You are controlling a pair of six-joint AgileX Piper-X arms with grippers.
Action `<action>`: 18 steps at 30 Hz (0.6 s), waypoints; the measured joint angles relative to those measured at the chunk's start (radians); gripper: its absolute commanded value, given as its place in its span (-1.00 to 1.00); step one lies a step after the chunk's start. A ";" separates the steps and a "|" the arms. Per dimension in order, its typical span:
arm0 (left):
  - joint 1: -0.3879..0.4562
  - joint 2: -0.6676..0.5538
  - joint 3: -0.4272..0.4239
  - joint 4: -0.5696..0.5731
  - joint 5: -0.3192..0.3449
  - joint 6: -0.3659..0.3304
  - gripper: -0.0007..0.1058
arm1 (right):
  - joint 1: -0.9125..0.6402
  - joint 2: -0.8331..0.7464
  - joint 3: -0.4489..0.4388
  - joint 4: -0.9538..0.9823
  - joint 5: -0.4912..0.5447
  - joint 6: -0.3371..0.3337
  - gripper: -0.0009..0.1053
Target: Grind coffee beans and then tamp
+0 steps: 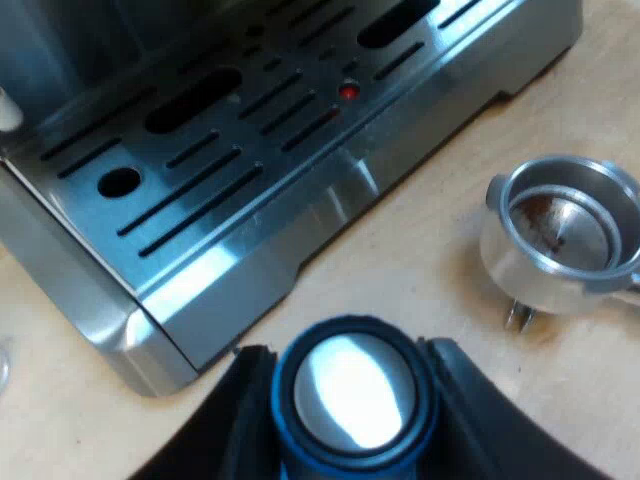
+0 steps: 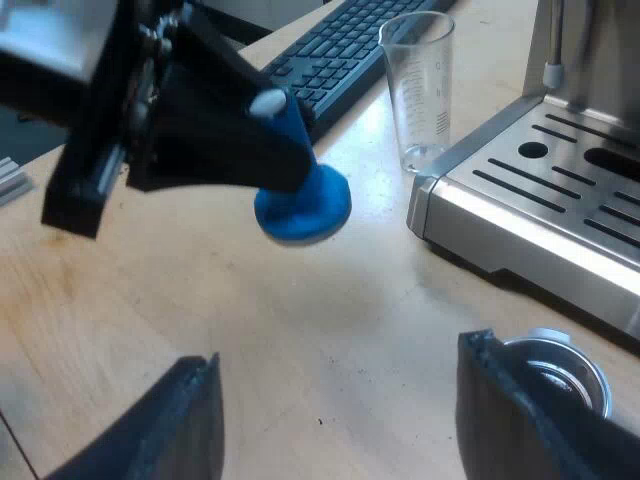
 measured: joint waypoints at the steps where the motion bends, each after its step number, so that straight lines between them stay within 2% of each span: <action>1: 0.000 0.000 0.013 -0.007 0.000 -0.005 -0.87 | 0.000 0.000 0.000 0.000 0.000 0.000 0.02; 10: 0.000 0.007 0.074 -0.074 0.000 -0.005 -0.87 | 0.000 0.000 0.000 0.000 0.000 0.000 0.02; 18: 0.000 0.136 0.074 -0.155 0.000 -0.005 -0.87 | 0.000 0.046 0.000 -0.003 0.000 0.000 0.02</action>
